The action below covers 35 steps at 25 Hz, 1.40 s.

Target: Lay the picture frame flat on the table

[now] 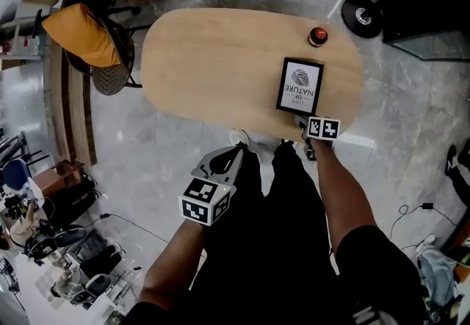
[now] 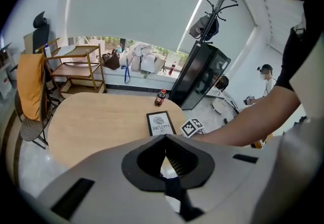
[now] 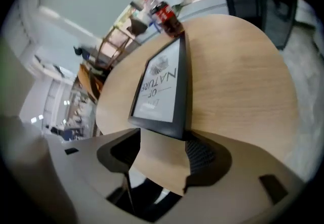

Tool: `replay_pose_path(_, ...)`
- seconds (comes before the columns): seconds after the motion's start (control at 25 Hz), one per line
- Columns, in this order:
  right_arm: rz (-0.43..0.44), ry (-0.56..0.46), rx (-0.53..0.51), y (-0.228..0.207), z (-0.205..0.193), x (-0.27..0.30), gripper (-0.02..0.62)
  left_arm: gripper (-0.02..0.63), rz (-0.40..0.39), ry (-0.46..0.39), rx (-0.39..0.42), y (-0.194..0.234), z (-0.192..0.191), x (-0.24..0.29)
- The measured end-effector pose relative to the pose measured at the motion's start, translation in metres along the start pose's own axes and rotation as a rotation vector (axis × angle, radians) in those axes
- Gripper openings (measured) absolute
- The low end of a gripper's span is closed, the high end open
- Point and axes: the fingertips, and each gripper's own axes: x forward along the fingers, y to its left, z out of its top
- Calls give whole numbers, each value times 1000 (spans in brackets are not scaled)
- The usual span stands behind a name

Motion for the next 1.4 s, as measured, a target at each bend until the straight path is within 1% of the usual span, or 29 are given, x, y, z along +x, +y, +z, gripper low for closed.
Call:
replay_pose_path(0.08, -136, 106, -135, -15, -10, 8, 247, 5, 8, 3, -15, 5, -4, -2)
replay_pose_path(0.12, -198, 144, -179, -22, -12, 10, 247, 5, 12, 4, -21, 7, -5, -3)
replay_pose_path(0.16, -244, 173, -208, -27, -12, 11, 241, 5, 15, 5, -26, 9, -6, -4)
replay_pose_path(0.24, -298, 223, -257, -32, -14, 13, 194, 5, 21, 2, -34, 11, -8, -6)
replay_pose_path(0.28, -308, 249, -292, -32, -15, 13, 189, 5, 24, 0, -34, 12, -9, -8)
replay_pose_path(0.36, -300, 297, -358, -29, -20, 13, 189, 5, 30, -7, -32, 13, -9, -12)
replay_pose_path(0.44, -282, 332, -374, -26, -25, 9, 189, 5, 32, -23, -21, 12, -2, -18)
replay_pose_path(0.52, -257, 343, -374, -18, -27, 0, 189, 5, 29, -48, 0, 11, 9, -25)
replay_pose_path(0.64, -227, 319, -422, 1, -21, -21, 189, 5, 12, -97, 35, 8, 29, -36)
replay_pose_path(0.72, -199, 275, -441, 20, -15, -39, 184, 5, -8, -125, 64, 5, 40, -45)
replay_pose_path(0.8, -160, 199, -419, 46, -8, -62, 156, 5, -34, -150, 100, 2, 48, -55)
replay_pose_path(0.92, -88, 50, -363, 90, 5, -107, 55, 5, -65, -188, 161, -2, 57, -68)
replay_pose_path(0.96, -49, -4, -337, 108, 8, -124, 29, 5, -73, -199, 179, -3, 59, -73)
replay_pose_path(1.0, -1, -60, -303, 128, 10, -143, 20, 5, -83, -209, 194, -5, 60, -79)
replay_pose_path(1.08, 110, -183, -226, 173, 6, -183, 8, 5, -114, -224, 224, -10, 57, -94)
replay_pose_path(1.16, 207, -315, -182, 216, -1, -223, 4, 5, -147, -234, 266, -18, 50, -111)
replay_pose_path(1.24, 268, -434, -195, 257, -11, -262, 3, 5, -184, -246, 304, -26, 41, -126)
replay_pose_path(1.28, 281, -481, -221, 276, -19, -278, 3, 5, -204, -252, 320, -31, 36, -134)
replay_pose_path(1.4, 260, -571, -330, 325, -51, -315, 3, 5, -266, -261, 368, -43, 14, -156)
